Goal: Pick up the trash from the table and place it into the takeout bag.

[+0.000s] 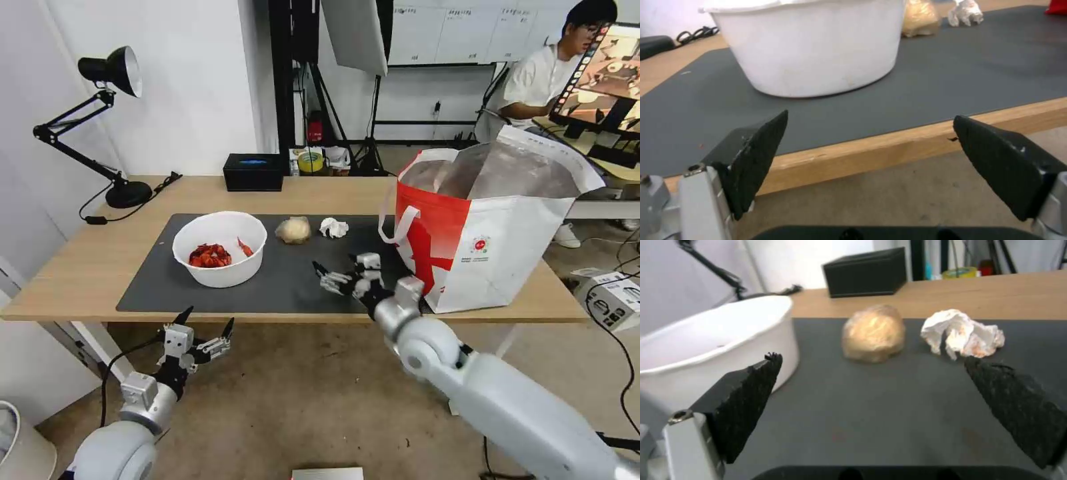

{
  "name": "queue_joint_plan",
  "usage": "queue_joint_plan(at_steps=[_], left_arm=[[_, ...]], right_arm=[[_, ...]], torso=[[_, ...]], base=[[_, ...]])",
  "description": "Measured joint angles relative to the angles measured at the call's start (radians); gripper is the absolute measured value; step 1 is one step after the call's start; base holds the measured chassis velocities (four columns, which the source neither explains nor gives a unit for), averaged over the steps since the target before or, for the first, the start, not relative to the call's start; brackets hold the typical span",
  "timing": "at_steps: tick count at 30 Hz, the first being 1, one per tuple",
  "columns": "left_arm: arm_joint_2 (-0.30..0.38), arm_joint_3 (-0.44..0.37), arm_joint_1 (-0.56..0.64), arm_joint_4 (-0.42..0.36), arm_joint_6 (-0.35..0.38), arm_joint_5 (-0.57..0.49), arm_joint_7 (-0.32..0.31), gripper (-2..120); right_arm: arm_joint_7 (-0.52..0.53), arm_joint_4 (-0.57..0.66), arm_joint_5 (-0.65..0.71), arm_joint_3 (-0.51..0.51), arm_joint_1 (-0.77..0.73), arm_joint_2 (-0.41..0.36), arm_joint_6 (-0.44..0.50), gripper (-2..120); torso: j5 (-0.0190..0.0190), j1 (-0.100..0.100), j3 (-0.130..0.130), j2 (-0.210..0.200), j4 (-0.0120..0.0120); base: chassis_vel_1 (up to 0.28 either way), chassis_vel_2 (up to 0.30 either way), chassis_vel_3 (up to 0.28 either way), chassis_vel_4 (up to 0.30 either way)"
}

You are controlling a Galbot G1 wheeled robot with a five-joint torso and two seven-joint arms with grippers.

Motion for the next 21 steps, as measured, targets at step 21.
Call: queue_joint_plan(at_steps=[21], left_arm=[[-0.028, -0.001, 0.005, -0.003, 0.0, 0.0, 0.015, 100]], right_arm=[[0.312, -0.299, -0.022, -0.073, 0.244, 0.228, -0.136, 100]], torso=[[0.0001, 0.0, 0.0, 0.0, -0.0001]], base=[[0.0, 0.0, 0.0, 0.0]])
